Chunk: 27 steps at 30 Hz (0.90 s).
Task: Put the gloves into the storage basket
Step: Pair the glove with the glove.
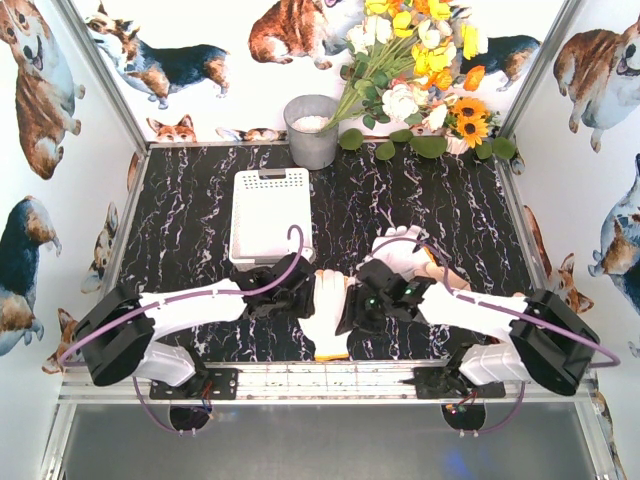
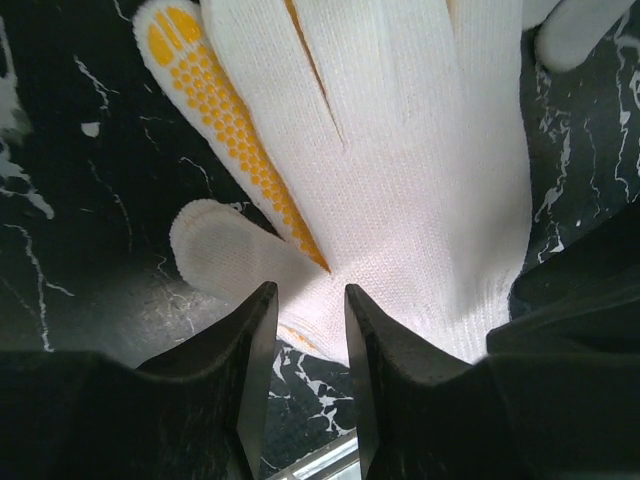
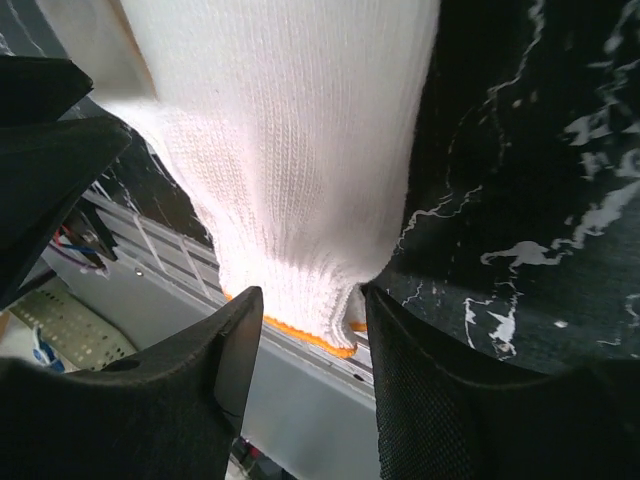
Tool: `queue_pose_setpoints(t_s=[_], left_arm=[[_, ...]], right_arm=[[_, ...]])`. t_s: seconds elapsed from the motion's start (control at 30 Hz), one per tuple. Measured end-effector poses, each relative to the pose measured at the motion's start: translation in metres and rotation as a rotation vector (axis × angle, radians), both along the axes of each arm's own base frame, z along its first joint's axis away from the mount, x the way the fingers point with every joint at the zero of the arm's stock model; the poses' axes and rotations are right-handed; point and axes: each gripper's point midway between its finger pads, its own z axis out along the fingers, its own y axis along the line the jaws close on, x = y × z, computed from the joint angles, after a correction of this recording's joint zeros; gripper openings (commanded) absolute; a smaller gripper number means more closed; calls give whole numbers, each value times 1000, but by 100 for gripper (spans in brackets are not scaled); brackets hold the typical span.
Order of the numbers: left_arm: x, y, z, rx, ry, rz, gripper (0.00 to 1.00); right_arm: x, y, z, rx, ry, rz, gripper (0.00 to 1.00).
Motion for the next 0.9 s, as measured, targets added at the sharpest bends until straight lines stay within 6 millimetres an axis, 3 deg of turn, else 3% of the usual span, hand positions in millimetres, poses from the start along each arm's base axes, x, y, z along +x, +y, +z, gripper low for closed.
queue_pose_setpoints(t_s=[0.3, 0.57, 0.67, 0.73, 0.83, 0.9], left_arm=[[-15, -2, -22, 7, 54, -34, 24], [-38, -8, -24, 0, 62, -67, 26], [-49, -11, -22, -7, 75, -73, 32], [-53, -10, -19, -9, 77, -66, 42], [-46, -6, -9, 8, 57, -21, 50], [-33, -8, 4, 5, 23, 19, 51]], right_arm=[[-25, 12, -22, -50, 75, 46, 29], [-33, -5, -19, -102, 76, 47, 22], [-38, -14, -16, -110, 70, 48, 26], [-42, -20, -15, -115, 67, 48, 34], [-45, -29, -11, -128, 61, 48, 48], [-46, -34, -7, -136, 46, 44, 51]])
